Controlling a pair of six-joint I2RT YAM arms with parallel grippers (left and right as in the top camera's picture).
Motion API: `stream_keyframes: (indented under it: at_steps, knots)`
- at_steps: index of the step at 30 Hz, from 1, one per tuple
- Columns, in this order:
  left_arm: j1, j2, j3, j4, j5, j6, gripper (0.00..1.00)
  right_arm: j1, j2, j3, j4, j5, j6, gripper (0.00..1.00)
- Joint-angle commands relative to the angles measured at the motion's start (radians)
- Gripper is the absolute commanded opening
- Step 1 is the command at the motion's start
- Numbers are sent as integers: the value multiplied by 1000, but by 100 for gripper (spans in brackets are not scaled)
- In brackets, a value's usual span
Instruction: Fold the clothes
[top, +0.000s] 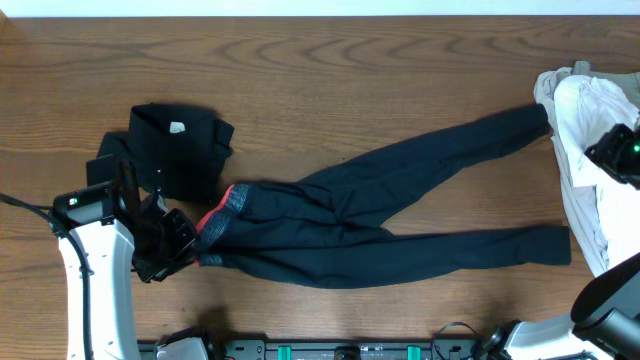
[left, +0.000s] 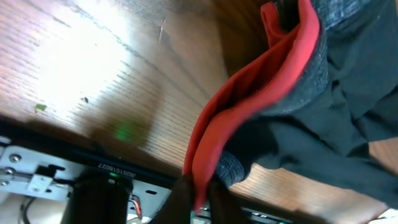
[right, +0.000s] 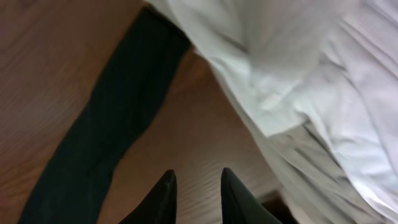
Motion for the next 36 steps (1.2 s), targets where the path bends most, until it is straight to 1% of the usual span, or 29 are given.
stream_keyframes:
  at_steps: [1, 6, 8, 10, 11, 12, 13, 15, 16, 17, 19, 20, 22, 24, 26, 31, 36]
  knots:
    - [5, -7, 14, -5, -10, 8, 36, 37, 3, 3, 2, -12, -13, 23]
    - [5, -7, 16, 40, -7, 16, 47, 105, 16, 2, 9, -42, -15, 27]
    - [-2, -7, 19, 87, 16, 52, 48, 142, 20, 2, 12, -66, -41, 30]
    - [-23, -6, 19, 158, 57, 100, 47, 185, 24, 2, 16, -67, -47, 32]
    - [-41, -5, 19, 193, 61, 102, 45, 209, 27, 2, 21, -63, -47, 33]
    - [-62, -3, 19, 226, 61, 102, 40, 230, 31, 2, 26, -48, -44, 33]
    - [-87, 0, 19, 259, 61, 103, 36, 253, 38, 2, 34, -23, -21, 31]
    - [-147, 15, 19, 335, 61, 107, 31, 288, 63, 2, 46, 23, 40, 23]
    - [-188, 29, 19, 380, 61, 120, 29, 304, 80, 2, 54, 34, 58, 22]
    - [-220, 43, 19, 415, 60, 134, 29, 317, 101, 2, 67, 42, 60, 23]
    - [-278, 72, 19, 479, 60, 162, 28, 329, 140, 2, 109, 48, 84, 33]
    - [-314, 93, 19, 518, 60, 180, 29, 330, 161, 2, 136, 48, 109, 34]
    - [-359, 124, 19, 571, 60, 214, 34, 328, 194, 2, 186, 48, 145, 36]
    - [-396, 156, 19, 620, 60, 252, 39, 327, 233, 2, 241, 48, 167, 41]
    - [-420, 193, 19, 662, 60, 267, 42, 327, 270, 2, 284, 48, 183, 43]
    - [-443, 286, 19, 726, 60, 271, 42, 327, 355, 2, 370, 47, 230, 43]
    - [-443, 362, 19, 748, 37, 293, 42, 328, 428, 2, 449, 39, 309, 43]
